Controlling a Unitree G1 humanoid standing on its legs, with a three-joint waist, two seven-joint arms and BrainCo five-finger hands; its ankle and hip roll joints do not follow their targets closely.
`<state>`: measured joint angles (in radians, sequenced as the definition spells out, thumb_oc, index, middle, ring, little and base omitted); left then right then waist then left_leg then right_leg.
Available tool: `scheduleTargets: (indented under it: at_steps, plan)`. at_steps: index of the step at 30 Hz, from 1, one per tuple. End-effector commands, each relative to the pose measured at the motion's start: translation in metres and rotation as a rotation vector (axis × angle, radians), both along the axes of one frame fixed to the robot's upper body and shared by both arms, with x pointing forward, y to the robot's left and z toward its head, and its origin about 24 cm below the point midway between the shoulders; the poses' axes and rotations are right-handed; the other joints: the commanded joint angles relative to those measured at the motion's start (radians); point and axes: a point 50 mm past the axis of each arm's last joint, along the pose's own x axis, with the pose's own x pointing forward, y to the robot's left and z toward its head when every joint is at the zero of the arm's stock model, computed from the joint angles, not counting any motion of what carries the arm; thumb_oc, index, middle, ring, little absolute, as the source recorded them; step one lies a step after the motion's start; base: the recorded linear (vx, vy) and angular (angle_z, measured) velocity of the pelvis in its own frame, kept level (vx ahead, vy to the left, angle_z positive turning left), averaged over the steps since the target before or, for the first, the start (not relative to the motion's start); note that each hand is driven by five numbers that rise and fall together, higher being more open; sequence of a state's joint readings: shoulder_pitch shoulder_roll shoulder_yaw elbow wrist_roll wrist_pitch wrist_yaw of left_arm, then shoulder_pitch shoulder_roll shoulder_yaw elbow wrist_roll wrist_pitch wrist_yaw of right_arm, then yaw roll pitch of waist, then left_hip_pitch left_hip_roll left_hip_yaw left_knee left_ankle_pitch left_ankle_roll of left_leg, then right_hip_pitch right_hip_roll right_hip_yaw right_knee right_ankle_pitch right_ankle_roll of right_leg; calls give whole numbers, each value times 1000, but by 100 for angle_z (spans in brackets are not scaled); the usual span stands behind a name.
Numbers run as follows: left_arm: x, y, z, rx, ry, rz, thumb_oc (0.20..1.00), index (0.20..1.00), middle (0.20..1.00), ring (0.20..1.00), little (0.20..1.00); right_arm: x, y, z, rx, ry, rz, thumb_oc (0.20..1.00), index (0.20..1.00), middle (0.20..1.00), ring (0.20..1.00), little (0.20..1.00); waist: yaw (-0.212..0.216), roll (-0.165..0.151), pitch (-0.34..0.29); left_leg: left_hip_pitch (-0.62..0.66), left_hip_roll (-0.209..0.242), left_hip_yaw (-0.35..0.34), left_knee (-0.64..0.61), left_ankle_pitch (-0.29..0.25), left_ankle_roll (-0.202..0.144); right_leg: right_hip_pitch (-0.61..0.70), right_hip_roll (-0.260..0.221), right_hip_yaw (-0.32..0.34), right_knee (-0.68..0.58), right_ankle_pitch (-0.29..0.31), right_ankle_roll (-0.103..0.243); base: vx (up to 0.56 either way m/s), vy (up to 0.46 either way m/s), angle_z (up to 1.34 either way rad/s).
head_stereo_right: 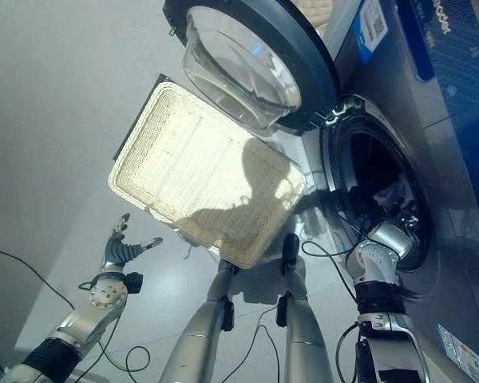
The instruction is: Put the clothes into the washing machine.
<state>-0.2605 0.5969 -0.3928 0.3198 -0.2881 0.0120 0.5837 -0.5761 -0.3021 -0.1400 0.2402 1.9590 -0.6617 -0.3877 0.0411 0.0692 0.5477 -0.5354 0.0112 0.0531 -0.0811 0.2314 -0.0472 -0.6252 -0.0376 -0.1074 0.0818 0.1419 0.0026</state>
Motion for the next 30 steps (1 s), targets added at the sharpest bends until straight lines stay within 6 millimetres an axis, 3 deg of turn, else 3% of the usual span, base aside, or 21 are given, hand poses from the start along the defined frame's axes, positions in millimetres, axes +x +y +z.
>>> scheduleTargets:
  at_steps: [1, 2, 4, 13, 17, 22, 26, 29, 30]
  plan:
    - [-3, -1, -2, 17, -33, 28, 1000, 1000, 1000, 1000, 1000, -14, -14, 5, -75, -60, 10, 1000, 1000, 1000, 1000, 1000, -37, 6, -28, -36, -59, 0, 80, -55, 14, 36, -16, -61, -17, 37, 75, -2, 32, -6]
    - [-4, -3, -10, -1, -17, 40, 1000, 1000, 1000, 1000, 1000, -9, 4, -1, -79, -78, 82, 1000, 1000, 1000, 1000, 1000, -37, 7, -28, -31, -57, 3, 70, -49, 10, 40, -16, -62, -21, 36, 74, -3, 30, -6]
    - [-7, -3, -16, -19, -1, 49, 1000, 1000, 1000, 1000, 1000, -10, 11, -1, -70, -116, 87, 1000, 1000, 1000, 1000, 1000, -36, 7, -28, -26, -55, 3, 64, -49, 9, 45, -18, -62, -24, 34, 75, -3, 19, -3]
    - [-11, -1, -25, -33, 35, 40, 1000, 1000, 1000, 1000, 1000, -5, 8, 1, -181, -216, 51, 1000, 1000, 1000, 1000, 1000, -25, 10, -28, -15, -58, 0, 52, -44, 11, 54, -21, -71, -32, 39, 77, -5, 6, 1]
    - [-11, 0, -28, -117, 54, 37, 1000, 1000, 1000, 1000, 1000, 2, -3, -19, -352, -174, 129, 1000, 1000, 1000, 1000, 1000, -17, 9, -28, 4, -62, -6, 47, -48, 13, 71, -24, -78, -34, 36, 78, -19, 8, 3]
    - [-17, -1, -41, -361, 62, 14, 1000, 1000, 1000, 1000, 1000, -5, 11, -46, -986, 181, 219, 1000, 1000, 1000, 1000, 1000, -14, -4, -28, 35, -62, -12, 46, -53, 13, 98, -26, -87, -38, 36, 74, -39, 2, 5]
    - [-29, 4, -57, -569, 60, 2, 1000, 1000, 1000, 1000, 1000, -18, 21, -82, -1688, 524, 343, 1000, 1000, 1000, 1000, 1000, -9, -19, -28, 89, -61, -19, 50, -65, 13, 150, -25, -92, -41, 27, 70, -51, -4, 7]
    - [-43, 11, -73, -666, 89, 21, 1000, 1000, 1000, 1000, 1000, -30, 25, -109, -2125, 667, 472, 1000, 1000, 1000, 1000, 1000, 1, -32, -28, 157, -58, -27, 56, -81, 12, 216, -25, -96, -30, 2, 71, -46, -27, 7]
    - [-46, 13, -77, -677, 99, 20, 1000, 1000, 1000, 1000, 1000, -33, 24, -117, -2174, 686, 535, 1000, 1000, 1000, 1000, 1000, 5, -33, -28, 174, -58, -28, 58, -85, 11, 234, -25, -97, -25, -7, 71, -40, -47, 7]
